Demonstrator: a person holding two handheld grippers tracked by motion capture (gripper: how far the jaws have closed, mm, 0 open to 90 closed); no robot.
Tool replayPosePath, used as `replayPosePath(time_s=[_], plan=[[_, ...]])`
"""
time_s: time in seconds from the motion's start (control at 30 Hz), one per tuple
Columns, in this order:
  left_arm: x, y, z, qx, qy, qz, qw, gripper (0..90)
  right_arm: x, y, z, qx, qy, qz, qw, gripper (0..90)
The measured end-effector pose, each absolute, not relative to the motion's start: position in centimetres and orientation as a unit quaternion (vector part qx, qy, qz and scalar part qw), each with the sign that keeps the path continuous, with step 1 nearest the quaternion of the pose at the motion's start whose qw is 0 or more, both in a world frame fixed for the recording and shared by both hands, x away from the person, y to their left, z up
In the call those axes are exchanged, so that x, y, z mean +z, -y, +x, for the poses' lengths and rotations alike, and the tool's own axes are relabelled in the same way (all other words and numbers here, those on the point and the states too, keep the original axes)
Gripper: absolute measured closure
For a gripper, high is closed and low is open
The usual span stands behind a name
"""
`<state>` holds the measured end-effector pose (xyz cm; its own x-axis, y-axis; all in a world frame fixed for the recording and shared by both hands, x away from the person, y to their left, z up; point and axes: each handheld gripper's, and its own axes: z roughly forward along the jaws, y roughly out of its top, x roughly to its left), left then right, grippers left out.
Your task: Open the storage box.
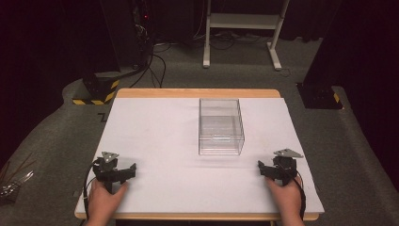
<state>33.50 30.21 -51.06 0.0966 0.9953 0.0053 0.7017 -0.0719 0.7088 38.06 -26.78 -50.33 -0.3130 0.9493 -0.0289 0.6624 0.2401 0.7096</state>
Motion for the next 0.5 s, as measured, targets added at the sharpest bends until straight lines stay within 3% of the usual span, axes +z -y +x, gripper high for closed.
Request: replayPosePath(time_s=[0.5], plan=[[-51.06, -30.21, 33.50, 0.260, -0.620, 0.684, 0.283, 0.4, -50.29, 26.73, 38.05, 0.303, -0.750, 0.540, 0.233, 14.1]])
